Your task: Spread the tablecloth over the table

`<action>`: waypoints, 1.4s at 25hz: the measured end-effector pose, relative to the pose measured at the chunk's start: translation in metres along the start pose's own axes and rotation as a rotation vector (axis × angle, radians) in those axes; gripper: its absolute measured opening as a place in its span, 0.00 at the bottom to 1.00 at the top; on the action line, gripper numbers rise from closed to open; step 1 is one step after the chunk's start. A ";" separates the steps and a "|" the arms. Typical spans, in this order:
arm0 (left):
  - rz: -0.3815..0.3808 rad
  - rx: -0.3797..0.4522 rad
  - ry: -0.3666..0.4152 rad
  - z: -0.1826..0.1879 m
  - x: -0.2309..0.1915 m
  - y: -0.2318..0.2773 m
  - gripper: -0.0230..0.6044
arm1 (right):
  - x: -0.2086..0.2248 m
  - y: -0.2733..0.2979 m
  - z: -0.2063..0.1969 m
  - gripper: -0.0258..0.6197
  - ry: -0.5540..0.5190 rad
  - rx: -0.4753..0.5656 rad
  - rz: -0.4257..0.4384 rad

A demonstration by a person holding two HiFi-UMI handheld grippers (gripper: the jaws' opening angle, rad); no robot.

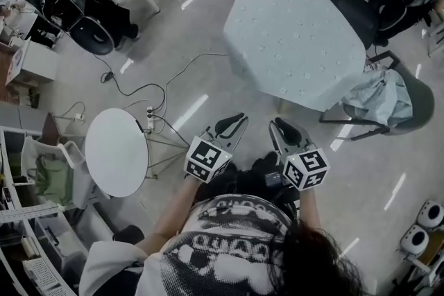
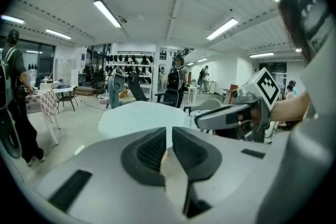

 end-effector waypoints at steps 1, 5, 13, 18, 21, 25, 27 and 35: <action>0.004 0.003 0.006 -0.003 -0.004 -0.010 0.10 | -0.010 0.003 -0.001 0.11 -0.005 -0.003 -0.006; 0.018 0.023 0.010 -0.008 -0.024 -0.048 0.08 | -0.046 0.016 -0.005 0.05 -0.048 -0.005 -0.038; -0.010 0.043 0.031 -0.017 -0.040 -0.096 0.06 | -0.094 0.022 -0.005 0.02 -0.108 0.056 -0.082; -0.035 0.055 0.055 -0.019 -0.040 -0.109 0.06 | -0.112 0.021 -0.005 0.02 -0.154 0.072 -0.088; -0.051 0.067 0.084 -0.017 -0.036 -0.114 0.06 | -0.117 0.018 -0.002 0.03 -0.162 0.085 -0.099; -0.071 0.083 0.102 -0.014 -0.029 -0.117 0.06 | -0.118 0.014 0.002 0.03 -0.141 0.100 -0.109; -0.078 0.091 0.097 -0.014 -0.027 -0.117 0.06 | -0.118 0.013 0.002 0.03 -0.136 0.104 -0.116; -0.077 0.102 0.098 -0.016 -0.026 -0.126 0.06 | -0.121 0.010 -0.002 0.03 -0.143 0.090 -0.116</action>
Point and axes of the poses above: the fingertips, and each gripper's own axes: y forward along the fingers, x to its right, z out of its top, the point moved 2 cm from there along -y, backward along the fingers, and after that the axes turned 2 degrees about -y, right-handed, at the moved point
